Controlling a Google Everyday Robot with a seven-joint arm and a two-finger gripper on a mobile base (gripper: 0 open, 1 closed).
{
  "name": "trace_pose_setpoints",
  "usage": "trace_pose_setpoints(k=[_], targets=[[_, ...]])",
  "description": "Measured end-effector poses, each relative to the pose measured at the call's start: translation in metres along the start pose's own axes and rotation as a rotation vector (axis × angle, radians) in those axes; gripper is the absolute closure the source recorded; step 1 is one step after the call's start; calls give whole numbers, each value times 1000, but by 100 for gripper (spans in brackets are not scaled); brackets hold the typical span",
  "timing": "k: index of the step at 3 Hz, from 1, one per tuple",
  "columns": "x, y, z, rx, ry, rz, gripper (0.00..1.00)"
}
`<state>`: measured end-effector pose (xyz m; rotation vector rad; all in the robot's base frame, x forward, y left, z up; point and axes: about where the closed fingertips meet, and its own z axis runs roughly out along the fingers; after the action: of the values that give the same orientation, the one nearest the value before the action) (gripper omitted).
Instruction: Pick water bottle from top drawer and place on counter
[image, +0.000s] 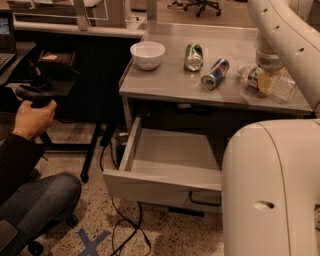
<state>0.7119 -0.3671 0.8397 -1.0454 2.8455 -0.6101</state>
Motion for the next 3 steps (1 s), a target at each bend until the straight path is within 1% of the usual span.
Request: trace_pose_setpoints(k=[1,2,3], targets=[[0,0,0,0,0,0,100],[0,0,0,0,0,0,81],[0,0,0,0,0,0,57]])
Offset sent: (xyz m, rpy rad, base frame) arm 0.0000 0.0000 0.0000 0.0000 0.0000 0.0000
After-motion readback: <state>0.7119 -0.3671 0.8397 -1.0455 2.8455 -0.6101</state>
